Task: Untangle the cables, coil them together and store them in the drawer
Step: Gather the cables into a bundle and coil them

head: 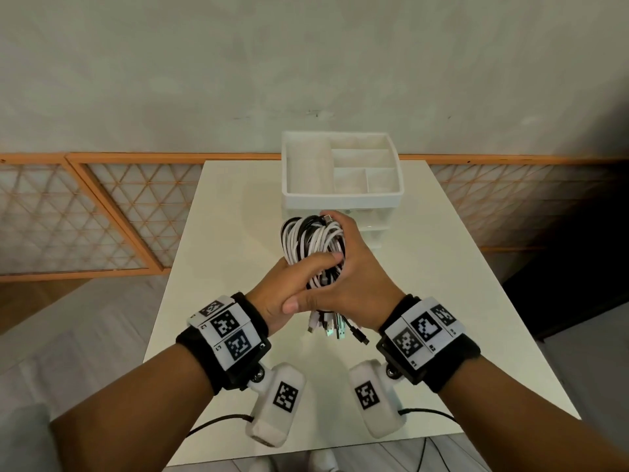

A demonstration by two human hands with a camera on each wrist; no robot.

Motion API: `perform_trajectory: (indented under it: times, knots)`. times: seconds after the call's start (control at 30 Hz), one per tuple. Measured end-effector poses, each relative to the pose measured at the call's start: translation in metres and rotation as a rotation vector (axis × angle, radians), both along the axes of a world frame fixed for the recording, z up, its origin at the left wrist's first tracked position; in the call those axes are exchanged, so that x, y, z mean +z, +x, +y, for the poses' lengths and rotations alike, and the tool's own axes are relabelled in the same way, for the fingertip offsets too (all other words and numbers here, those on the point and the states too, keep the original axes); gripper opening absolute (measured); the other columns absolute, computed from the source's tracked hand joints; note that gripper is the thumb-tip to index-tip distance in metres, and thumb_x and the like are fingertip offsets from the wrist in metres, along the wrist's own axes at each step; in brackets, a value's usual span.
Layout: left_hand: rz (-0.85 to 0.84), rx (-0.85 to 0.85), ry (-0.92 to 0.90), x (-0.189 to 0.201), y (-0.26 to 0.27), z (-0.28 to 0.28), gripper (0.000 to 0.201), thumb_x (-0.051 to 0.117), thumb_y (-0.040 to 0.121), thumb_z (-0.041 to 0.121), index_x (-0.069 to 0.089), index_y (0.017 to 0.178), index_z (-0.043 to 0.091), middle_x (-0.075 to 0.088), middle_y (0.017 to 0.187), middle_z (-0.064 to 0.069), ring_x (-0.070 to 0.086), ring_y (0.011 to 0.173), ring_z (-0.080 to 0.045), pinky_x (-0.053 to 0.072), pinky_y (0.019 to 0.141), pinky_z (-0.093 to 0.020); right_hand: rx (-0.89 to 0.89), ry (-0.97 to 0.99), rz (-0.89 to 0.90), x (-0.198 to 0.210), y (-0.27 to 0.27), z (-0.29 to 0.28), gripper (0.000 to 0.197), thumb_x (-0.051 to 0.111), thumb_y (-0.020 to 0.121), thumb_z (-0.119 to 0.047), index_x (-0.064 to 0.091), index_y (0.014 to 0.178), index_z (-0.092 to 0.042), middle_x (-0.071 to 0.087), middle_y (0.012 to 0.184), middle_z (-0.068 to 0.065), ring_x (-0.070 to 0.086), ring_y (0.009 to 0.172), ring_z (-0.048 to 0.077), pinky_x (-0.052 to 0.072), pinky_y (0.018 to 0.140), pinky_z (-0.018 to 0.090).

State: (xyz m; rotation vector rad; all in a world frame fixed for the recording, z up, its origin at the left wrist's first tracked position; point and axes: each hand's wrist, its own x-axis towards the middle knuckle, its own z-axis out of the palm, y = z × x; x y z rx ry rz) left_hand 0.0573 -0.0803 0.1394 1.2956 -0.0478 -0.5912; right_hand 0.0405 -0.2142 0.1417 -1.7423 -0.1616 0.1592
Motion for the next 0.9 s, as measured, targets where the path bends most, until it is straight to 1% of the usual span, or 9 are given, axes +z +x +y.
perform_trajectory:
  times: [0.13, 0.27, 0.33, 0.43, 0.57, 0.67, 0.73, 0.83, 0.9]
  knots:
    - [-0.074, -0.037, 0.141, -0.008, 0.001, -0.003, 0.021, 0.065, 0.093, 0.022, 0.072, 0.110, 0.011, 0.076, 0.100, -0.010, 0.073, 0.095, -0.024, 0.059, 0.080, -0.037, -0.072, -0.040, -0.057, -0.011, -0.001, -0.002, 0.106, 0.090, 0.055, 0.002, 0.035, 0.139, -0.032, 0.069, 0.111, -0.002, 0.070, 0.101, 0.014, 0.060, 0.086, 0.041]
    - [-0.144, 0.203, 0.206, -0.010, 0.006, -0.011, 0.033, 0.082, 0.077, 0.014, 0.071, 0.107, 0.020, 0.078, 0.097, -0.004, 0.075, 0.092, -0.022, 0.060, 0.077, -0.038, -0.152, -0.061, -0.059, -0.021, 0.004, -0.010, 0.097, 0.088, 0.057, 0.000, 0.039, 0.134, -0.037, 0.070, 0.107, -0.004, 0.071, 0.093, 0.012, 0.062, 0.080, 0.037]
    - [-0.207, 0.220, 0.294, -0.011, 0.012, -0.014, 0.039, 0.083, 0.073, 0.010, 0.069, 0.107, 0.024, 0.077, 0.096, 0.000, 0.074, 0.090, -0.017, 0.061, 0.080, -0.040, -0.184, -0.059, -0.045, -0.025, 0.006, -0.012, 0.097, 0.088, 0.057, -0.003, 0.040, 0.132, -0.039, 0.070, 0.107, -0.005, 0.071, 0.094, 0.010, 0.061, 0.081, 0.035]
    - [-0.292, 0.230, 0.425, -0.012, 0.018, -0.019, 0.041, 0.079, 0.072, 0.014, 0.066, 0.108, 0.029, 0.075, 0.095, 0.005, 0.072, 0.089, -0.012, 0.061, 0.082, -0.040, -0.220, -0.047, -0.005, -0.025, 0.010, -0.016, 0.099, 0.085, 0.057, -0.002, 0.038, 0.132, -0.043, 0.070, 0.106, -0.004, 0.072, 0.090, 0.013, 0.063, 0.075, 0.042]
    - [-0.350, 0.291, 0.479, -0.016, 0.022, -0.033, 0.040, 0.076, 0.075, 0.015, 0.066, 0.111, 0.029, 0.074, 0.096, 0.007, 0.071, 0.089, -0.010, 0.061, 0.081, -0.039, -0.242, -0.038, 0.050, -0.025, 0.021, -0.019, 0.098, 0.075, 0.063, 0.008, 0.032, 0.134, -0.044, 0.068, 0.101, 0.002, 0.072, 0.071, 0.028, 0.060, 0.055, 0.054]
    - [-0.348, 0.318, 0.452, -0.018, 0.024, -0.041, 0.042, 0.080, 0.074, 0.019, 0.066, 0.113, 0.029, 0.074, 0.099, 0.007, 0.071, 0.092, -0.009, 0.060, 0.083, -0.036, -0.283, -0.041, 0.039, -0.029, 0.028, -0.021, 0.090, 0.073, 0.065, 0.008, 0.036, 0.131, -0.042, 0.068, 0.097, 0.005, 0.067, 0.056, 0.021, 0.055, 0.043, 0.037]
    - [-0.355, 0.316, 0.455, -0.018, 0.026, -0.044, 0.045, 0.085, 0.071, 0.023, 0.066, 0.112, 0.028, 0.074, 0.099, 0.008, 0.070, 0.093, -0.009, 0.059, 0.085, -0.035, -0.320, -0.035, 0.003, -0.034, 0.030, -0.025, 0.085, 0.078, 0.062, 0.001, 0.041, 0.128, -0.038, 0.070, 0.095, 0.000, 0.067, 0.059, 0.012, 0.053, 0.046, 0.026]
    - [-0.288, 0.234, 0.477, -0.016, 0.034, -0.043, 0.058, 0.087, 0.058, 0.033, 0.065, 0.111, 0.027, 0.074, 0.101, 0.007, 0.070, 0.097, -0.012, 0.058, 0.088, -0.039, -0.313, -0.064, -0.047, -0.042, 0.035, -0.032, 0.085, 0.088, 0.057, -0.006, 0.045, 0.125, -0.036, 0.070, 0.099, -0.006, 0.071, 0.081, 0.010, 0.059, 0.062, 0.026]
    - [-0.230, 0.171, 0.509, -0.014, 0.040, -0.041, 0.059, 0.085, 0.052, 0.033, 0.060, 0.105, 0.025, 0.072, 0.099, 0.002, 0.070, 0.095, -0.017, 0.060, 0.085, -0.042, -0.261, -0.146, -0.062, -0.048, 0.037, -0.037, 0.086, 0.089, 0.057, -0.007, 0.044, 0.124, -0.035, 0.070, 0.098, -0.007, 0.070, 0.085, 0.007, 0.059, 0.071, 0.025]
